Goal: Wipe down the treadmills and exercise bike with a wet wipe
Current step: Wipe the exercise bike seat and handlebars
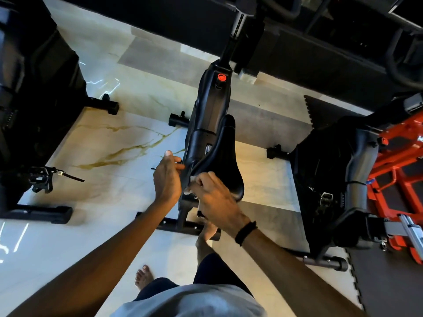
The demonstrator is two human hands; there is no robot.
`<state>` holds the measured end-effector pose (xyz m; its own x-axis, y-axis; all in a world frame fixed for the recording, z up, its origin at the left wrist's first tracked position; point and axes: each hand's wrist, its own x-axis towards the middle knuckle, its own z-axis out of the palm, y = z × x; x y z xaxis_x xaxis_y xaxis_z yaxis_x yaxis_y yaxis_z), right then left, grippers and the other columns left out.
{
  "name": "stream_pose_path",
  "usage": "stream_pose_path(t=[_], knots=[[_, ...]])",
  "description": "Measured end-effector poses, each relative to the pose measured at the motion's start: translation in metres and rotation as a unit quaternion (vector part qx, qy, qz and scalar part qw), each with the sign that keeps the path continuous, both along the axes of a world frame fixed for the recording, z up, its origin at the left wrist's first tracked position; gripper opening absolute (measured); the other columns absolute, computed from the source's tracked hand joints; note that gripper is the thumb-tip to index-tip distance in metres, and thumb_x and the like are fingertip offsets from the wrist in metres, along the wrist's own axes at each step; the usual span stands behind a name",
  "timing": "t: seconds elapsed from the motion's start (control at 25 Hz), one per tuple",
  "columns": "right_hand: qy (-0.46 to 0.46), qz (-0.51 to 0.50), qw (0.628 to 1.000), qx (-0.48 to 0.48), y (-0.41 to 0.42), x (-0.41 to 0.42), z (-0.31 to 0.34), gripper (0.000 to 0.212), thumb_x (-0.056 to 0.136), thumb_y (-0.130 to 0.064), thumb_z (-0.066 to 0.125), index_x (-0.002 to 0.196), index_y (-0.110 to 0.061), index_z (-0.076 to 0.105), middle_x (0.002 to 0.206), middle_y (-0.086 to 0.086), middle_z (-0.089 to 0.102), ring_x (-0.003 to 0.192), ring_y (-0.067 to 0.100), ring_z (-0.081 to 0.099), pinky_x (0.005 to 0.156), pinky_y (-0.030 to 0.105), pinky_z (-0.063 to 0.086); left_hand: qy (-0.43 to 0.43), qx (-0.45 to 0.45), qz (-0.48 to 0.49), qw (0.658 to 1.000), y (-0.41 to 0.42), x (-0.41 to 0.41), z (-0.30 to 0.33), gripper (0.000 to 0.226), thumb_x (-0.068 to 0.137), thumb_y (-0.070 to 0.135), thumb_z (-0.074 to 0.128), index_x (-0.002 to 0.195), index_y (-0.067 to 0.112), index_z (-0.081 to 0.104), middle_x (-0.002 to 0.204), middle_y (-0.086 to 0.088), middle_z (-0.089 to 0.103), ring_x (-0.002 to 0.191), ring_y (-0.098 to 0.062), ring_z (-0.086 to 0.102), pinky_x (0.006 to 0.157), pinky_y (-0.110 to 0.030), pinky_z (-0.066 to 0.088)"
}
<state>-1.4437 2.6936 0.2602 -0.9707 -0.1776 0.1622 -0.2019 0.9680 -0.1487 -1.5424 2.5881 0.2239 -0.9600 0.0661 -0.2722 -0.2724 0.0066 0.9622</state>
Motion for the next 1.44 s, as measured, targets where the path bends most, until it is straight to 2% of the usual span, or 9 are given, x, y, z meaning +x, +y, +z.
stream_pose_path(t=[0.16,0.4,0.52,0.64,0.8,0.92,1.16,1.32,1.44], knots=[[-0.004,0.055,0.998,0.043,0.052,0.034,0.002,0.037,0.082,0.011,0.063,0.112,-0.011,0.067,0.098,0.006,0.052,0.089,0.021,0.047,0.074,0.03,0.042,0.075,-0.018,-0.05,0.996,0.005,0.008,0.003,0.075,0.095,0.065,0.024,0.102,0.007,0.07,0.091,-0.007,0.073,0.091,-0.026,0.068,0.088,-0.045,0.053],[0.011,-0.011,0.999,0.035,0.123,0.056,0.007,0.03,0.084,0.013,0.064,0.105,-0.007,0.072,0.097,0.011,0.058,0.086,0.03,0.058,0.071,0.038,0.051,0.169,-0.04,-0.056,0.983,0.004,0.019,0.021,0.069,0.097,0.061,0.024,0.098,0.011,0.071,0.093,-0.002,0.073,0.092,-0.015,0.069,0.085,-0.031,0.052],[0.061,-0.142,0.987,0.046,0.173,0.043,0.04,0.023,0.085,0.007,0.071,0.098,-0.011,0.076,0.089,0.01,0.057,0.079,0.035,0.061,0.063,0.036,0.05,0.213,-0.052,-0.048,0.974,0.008,0.015,0.029,0.06,0.097,0.057,0.033,0.091,0.011,0.07,0.082,-0.006,0.073,0.082,-0.019,0.069,0.079,-0.039,0.054],[0.123,-0.16,0.979,-0.001,0.181,0.018,0.084,0.016,0.095,-0.008,0.066,0.107,-0.012,0.075,0.09,0.008,0.054,0.083,0.027,0.055,0.067,0.033,0.044,0.238,-0.058,-0.087,0.966,0.035,0.011,0.044,0.042,0.094,0.046,0.045,0.091,0.012,0.07,0.078,-0.003,0.073,0.076,-0.019,0.069,0.075,-0.045,0.054],[0.152,-0.115,0.98,-0.055,0.191,0.039,0.111,0.027,0.099,-0.024,0.051,0.111,-0.012,0.072,0.095,0.004,0.056,0.087,0.021,0.054,0.076,0.035,0.048,0.279,-0.063,-0.15,0.947,0.099,0.021,0.076,0.024,0.09,0.044,0.051,0.085,0.026,0.066,0.078,0.0,0.073,0.078,-0.019,0.07,0.076,-0.047,0.056],[0.193,-0.148,0.965,-0.096,0.231,0.079,0.133,0.023,0.099,-0.018,0.053,0.112,-0.013,0.072,0.098,0.003,0.057,0.089,0.019,0.055,0.077,0.037,0.05,0.302,-0.038,-0.183,0.935,0.157,0.048,0.098,0.012,0.087,0.034,0.057,0.083,0.028,0.067,0.079,0.005,0.073,0.078,-0.014,0.07,0.078,-0.044,0.057],[0.289,-0.224,0.922,-0.126,0.348,0.171,0.204,0.018,0.097,-0.01,0.056,0.104,-0.009,0.072,0.095,0.005,0.063,0.089,0.021,0.06,0.08,0.039,0.051,0.438,0.009,-0.297,0.849,0.322,0.121,0.196,0.013,0.084,0.027,0.064,0.092,0.02,0.07,0.087,0.009,0.071,0.084,-0.008,0.067,0.082,-0.036,0.057],[0.315,-0.269,0.902,-0.123,0.408,0.22,0.238,0.012,0.097,-0.006,0.058,0.1,-0.007,0.07,0.094,0.004,0.067,0.087,0.016,0.059,0.078,0.026,0.046,0.475,0.022,-0.327,0.816,0.403,0.153,0.241,0.025,0.083,0.033,0.063,0.1,0.017,0.071,0.09,0.007,0.071,0.086,-0.01,0.067,0.084,-0.038,0.057],[0.337,-0.291,0.884,-0.143,0.453,0.231,0.261,0.011,0.099,-0.006,0.057,0.098,-0.01,0.067,0.086,-0.005,0.064,0.076,0.006,0.056,0.069,0.016,0.04,0.501,0.009,-0.341,0.795,0.45,0.157,0.263,0.015,0.086,0.03,0.067,0.1,0.023,0.069,0.089,0.012,0.07,0.087,-0.007,0.067,0.084,-0.04,0.056]])
